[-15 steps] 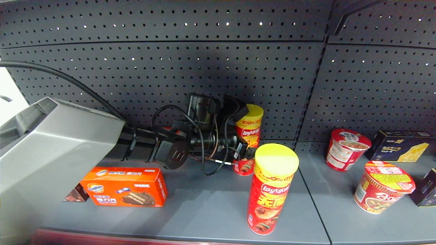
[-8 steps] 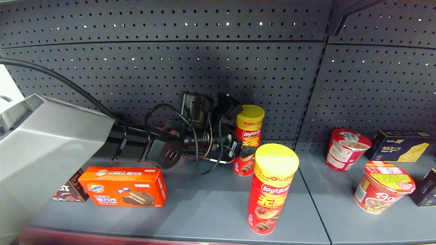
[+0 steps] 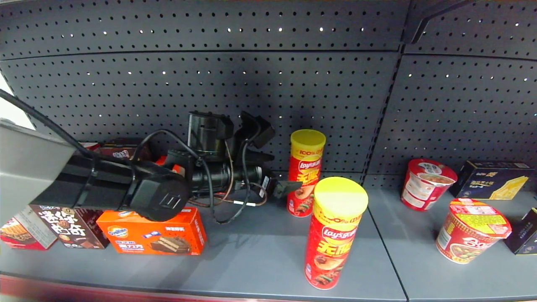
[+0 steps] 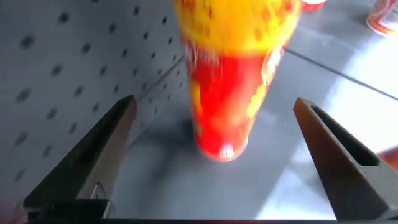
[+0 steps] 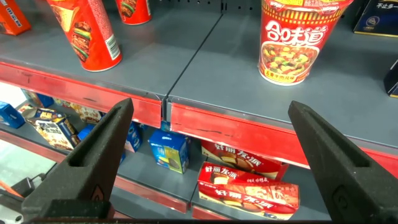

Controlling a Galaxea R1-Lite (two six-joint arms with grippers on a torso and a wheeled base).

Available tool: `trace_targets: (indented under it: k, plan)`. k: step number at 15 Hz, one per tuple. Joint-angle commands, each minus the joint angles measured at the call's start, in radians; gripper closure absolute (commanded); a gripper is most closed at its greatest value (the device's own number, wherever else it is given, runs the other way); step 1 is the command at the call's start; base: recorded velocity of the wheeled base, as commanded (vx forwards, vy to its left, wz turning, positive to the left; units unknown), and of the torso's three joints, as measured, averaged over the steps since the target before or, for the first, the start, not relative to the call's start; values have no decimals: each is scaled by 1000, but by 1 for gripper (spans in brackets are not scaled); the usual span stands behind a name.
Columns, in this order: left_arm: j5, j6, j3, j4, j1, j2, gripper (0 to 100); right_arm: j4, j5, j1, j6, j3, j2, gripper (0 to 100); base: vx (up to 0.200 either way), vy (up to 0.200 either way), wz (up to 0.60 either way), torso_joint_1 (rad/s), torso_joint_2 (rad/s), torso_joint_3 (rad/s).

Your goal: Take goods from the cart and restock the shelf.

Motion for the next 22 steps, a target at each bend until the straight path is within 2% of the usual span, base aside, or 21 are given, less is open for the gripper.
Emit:
trace_targets:
  k: [1, 4, 5, 6, 7, 9, 10, 13, 16, 20, 22]
  plan:
    - [-1, 0, 88, -18, 33, -105, 0, 0, 1, 0, 0, 0, 2, 0, 0, 0, 0, 0, 0, 0]
    - [1, -6, 120, -18, 68, -176, 0, 0, -1, 0, 0, 0, 2, 0, 0, 0, 0, 0, 0, 0]
    - [6, -23, 134, -18, 88, -217, 0, 0, 1, 0, 0, 0, 2, 0, 0, 0, 0, 0, 0, 0]
    - [15, -64, 157, -18, 102, -268, 0, 0, 1, 0, 0, 0, 2, 0, 0, 0, 0, 0, 0, 0]
    - [30, -84, 186, -20, 117, -311, 0, 0, 1, 0, 0, 0, 2, 0, 0, 0, 0, 0, 0, 0]
    - [59, -99, 233, -21, 132, -378, 0, 0, 1, 0, 0, 0, 2, 0, 0, 0, 0, 0, 0, 0]
    - [88, -122, 273, -35, 134, -444, 0, 0, 1, 0, 0, 0, 2, 0, 0, 0, 0, 0, 0, 0]
    - [176, -127, 353, -40, 139, -576, 0, 0, 1, 0, 0, 0, 2, 0, 0, 0, 0, 0, 0, 0]
    - [230, -121, 428, -40, 214, -682, 0, 0, 1, 0, 0, 0, 2, 0, 0, 0, 0, 0, 0, 0]
    - [253, -119, 477, -33, 309, -791, 0, 0, 1, 0, 0, 0, 2, 0, 0, 0, 0, 0, 0, 0]
    - [291, -121, 505, -37, 338, -831, 0, 0, 1, 0, 0, 0, 2, 0, 0, 0, 0, 0, 0, 0]
